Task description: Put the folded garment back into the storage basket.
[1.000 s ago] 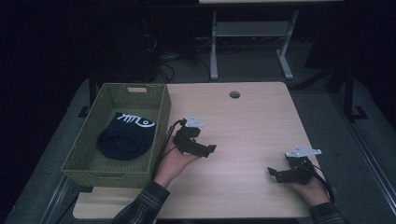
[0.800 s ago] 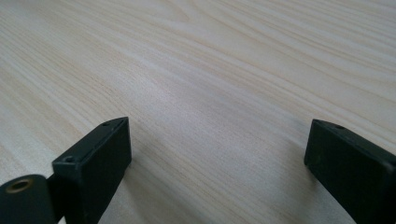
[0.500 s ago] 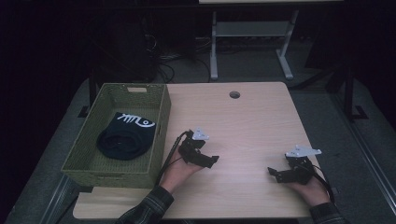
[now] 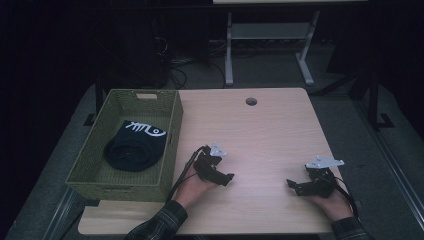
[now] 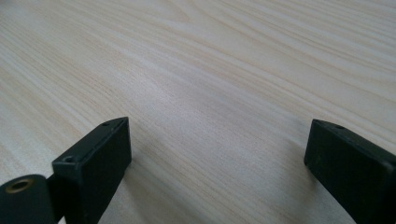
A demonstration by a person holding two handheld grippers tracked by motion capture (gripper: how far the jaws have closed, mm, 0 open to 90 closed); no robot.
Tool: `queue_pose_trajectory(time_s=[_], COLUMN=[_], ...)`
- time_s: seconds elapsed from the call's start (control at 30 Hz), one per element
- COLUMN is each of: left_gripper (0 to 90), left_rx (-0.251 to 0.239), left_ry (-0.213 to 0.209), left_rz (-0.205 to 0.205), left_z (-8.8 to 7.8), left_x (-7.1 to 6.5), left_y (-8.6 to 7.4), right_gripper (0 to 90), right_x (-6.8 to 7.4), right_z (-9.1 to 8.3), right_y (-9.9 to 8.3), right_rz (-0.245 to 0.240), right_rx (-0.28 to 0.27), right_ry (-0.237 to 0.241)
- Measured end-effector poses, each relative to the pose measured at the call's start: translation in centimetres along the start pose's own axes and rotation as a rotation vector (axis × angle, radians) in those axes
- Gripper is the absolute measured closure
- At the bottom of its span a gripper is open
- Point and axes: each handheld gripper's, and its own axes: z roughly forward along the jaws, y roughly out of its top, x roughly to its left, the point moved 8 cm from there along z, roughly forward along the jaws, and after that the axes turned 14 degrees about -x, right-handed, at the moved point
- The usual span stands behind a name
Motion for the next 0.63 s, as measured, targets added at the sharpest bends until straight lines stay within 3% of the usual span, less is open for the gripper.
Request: queue_pose_trajectory(time_s=[0.23,0.37,0.4,0.63], left_gripper=[12.0,11.9,11.9,11.2], left_rx=[0.000,-0.017,-0.027,-0.079], left_ry=[-0.003,0.006,0.015,0.008], left_rz=[0.012,0.027,0.061,0.065], left_z=[0.4,0.4,0.5,0.4], left_x=[-0.1,0.0,0.0,-0.1], left_y=[-0.6,-0.7,-0.9,-1.1], right_gripper=[6.8,6.8,6.8,6.8], right_x=[0.0,0.0,0.0,0.0], right_z=[0.0,0.0,0.0,0.0], right_y=[0.0,0.0,0.0,0.0], right_rz=[0.000,0.001,0.001,0.001], right_rx=[0.001,-0.002,-0.002,-0.002], right_ry=[0.000,-0.001,0.000,-0.001])
